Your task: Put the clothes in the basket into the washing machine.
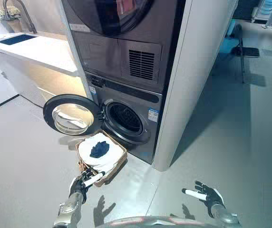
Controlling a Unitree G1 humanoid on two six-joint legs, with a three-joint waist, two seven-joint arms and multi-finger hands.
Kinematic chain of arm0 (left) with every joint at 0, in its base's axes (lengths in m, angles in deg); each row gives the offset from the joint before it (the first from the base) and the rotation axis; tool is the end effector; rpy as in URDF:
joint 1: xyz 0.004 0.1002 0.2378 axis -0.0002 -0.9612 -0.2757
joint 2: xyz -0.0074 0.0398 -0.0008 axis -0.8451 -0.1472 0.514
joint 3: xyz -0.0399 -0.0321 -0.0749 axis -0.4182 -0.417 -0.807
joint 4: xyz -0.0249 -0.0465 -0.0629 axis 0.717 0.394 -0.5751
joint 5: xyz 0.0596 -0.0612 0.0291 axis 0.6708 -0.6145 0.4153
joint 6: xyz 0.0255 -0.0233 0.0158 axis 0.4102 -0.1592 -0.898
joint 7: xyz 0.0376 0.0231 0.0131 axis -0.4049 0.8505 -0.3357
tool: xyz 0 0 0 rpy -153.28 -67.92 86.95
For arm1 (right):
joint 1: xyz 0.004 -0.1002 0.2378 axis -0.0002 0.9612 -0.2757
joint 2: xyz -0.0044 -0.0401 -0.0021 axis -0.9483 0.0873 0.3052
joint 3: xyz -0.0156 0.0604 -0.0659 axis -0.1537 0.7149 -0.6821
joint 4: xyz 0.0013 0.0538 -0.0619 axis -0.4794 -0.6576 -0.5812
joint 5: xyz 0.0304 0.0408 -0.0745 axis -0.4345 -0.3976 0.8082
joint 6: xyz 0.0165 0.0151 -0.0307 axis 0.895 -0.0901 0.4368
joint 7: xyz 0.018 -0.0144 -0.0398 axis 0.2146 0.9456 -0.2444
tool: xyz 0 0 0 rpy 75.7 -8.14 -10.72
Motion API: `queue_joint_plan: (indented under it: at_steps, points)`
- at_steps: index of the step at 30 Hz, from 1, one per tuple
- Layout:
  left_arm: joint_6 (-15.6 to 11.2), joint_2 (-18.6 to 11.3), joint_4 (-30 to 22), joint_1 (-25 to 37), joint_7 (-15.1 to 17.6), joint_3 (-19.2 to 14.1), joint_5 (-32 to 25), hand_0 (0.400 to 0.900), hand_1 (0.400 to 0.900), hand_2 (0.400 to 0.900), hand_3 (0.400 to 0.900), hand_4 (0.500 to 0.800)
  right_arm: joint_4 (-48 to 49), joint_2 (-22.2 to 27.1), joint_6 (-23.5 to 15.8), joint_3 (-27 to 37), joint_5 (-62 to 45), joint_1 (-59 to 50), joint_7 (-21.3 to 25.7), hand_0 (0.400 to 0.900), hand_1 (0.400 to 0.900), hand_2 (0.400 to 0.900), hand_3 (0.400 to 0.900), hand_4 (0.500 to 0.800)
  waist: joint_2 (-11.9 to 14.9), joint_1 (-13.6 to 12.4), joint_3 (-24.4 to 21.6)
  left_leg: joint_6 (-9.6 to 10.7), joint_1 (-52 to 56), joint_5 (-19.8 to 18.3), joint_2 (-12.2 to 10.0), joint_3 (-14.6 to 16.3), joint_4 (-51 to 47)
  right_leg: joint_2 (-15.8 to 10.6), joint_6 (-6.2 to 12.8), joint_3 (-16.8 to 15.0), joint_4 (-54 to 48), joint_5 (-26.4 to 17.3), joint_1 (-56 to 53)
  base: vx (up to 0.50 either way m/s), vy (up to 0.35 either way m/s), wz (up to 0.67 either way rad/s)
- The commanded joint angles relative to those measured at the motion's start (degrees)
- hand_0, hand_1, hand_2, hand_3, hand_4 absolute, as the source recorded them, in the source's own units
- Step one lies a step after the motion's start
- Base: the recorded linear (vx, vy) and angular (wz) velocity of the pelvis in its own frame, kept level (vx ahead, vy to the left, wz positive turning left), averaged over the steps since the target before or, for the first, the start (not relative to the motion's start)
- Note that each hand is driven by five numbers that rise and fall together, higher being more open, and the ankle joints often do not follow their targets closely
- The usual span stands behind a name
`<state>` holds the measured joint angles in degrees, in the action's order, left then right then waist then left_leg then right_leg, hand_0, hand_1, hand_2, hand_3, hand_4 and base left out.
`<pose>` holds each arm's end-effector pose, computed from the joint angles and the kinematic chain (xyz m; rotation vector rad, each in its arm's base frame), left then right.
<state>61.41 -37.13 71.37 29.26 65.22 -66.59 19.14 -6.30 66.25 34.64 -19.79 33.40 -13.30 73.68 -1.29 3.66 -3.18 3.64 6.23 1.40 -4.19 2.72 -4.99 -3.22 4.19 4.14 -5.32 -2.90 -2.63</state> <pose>0.1095 0.2150 -0.0694 -0.0422 0.7889 0.2402 0.0807 -0.2544 -0.0709 -0.1407 0.9296 -0.2666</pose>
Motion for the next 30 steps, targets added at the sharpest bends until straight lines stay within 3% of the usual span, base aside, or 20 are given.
queue_joint_plan:
  at_steps: [1, 14, 22, 27, 30]
  points:
    - [-4.0, -3.8, 0.1, 3.3, 0.7, 0.5, 0.9, 0.900, 0.900, 0.900, 0.900, 0.800, 0.7, 0.4, -3.8, -0.2, -0.5, -2.1, 0.6, 0.900, 0.900, 0.900, 0.900, 0.800, 3.2, 0.5, -2.1, -0.5, -2.8, 0.5, 0.9, 4.0, 0.0, 0.1, 1.70, 2.8, 0.3, -0.2, 0.3, 0.00, 0.000, 0.00]
    - [-4.0, -3.9, 0.0, 3.2, 1.3, 0.1, 0.6, 0.900, 0.900, 0.900, 0.900, 0.800, 0.6, 0.5, -3.5, -0.1, -0.3, -2.1, 0.6, 0.900, 0.900, 0.900, 0.900, 0.800, 3.2, 0.4, -1.7, -1.0, -2.1, -0.1, 1.3, 3.7, 0.0, 0.0, 1.77, 2.3, 0.5, -0.1, 0.1, 0.02, 0.014, -0.01]
    - [-4.2, -4.2, -0.7, 3.2, 1.1, 0.5, 0.0, 0.900, 0.900, 0.900, 0.900, 0.800, -0.4, 0.7, -2.9, -0.4, -0.1, -3.5, 0.4, 0.900, 0.900, 0.900, 0.900, 0.800, 3.8, -0.5, -0.1, -3.4, -3.4, -2.8, 3.2, 3.3, 4.7, -1.9, 2.00, 0.3, 6.2, 1.6, 2.1, 0.01, 0.112, -0.05]
    - [-4.3, -4.4, -1.1, 3.1, 0.7, 0.8, 0.4, 0.900, 0.900, 0.900, 0.900, 0.800, -1.7, 0.5, -2.7, 0.4, -0.1, -3.9, 0.2, 0.900, 0.900, 0.900, 0.900, 0.800, 3.6, -1.1, 0.2, -5.3, -3.9, -5.1, 5.1, 3.3, 6.9, -4.2, 3.90, -0.9, 9.0, 0.8, 3.4, 0.00, 0.214, -0.07]
    - [-4.2, -5.0, -2.3, 3.1, 0.5, 0.9, 0.4, 0.900, 0.900, 0.900, 0.900, 0.800, -2.2, 0.5, -2.5, 0.8, -0.2, -3.8, 0.0, 0.900, 0.900, 0.900, 0.900, 0.800, 3.3, -1.1, 0.9, -6.8, -3.4, -6.0, 6.6, 3.0, 7.5, -5.9, 4.65, -2.4, 15.7, -1.1, 6.3, -0.02, 0.272, -0.01]
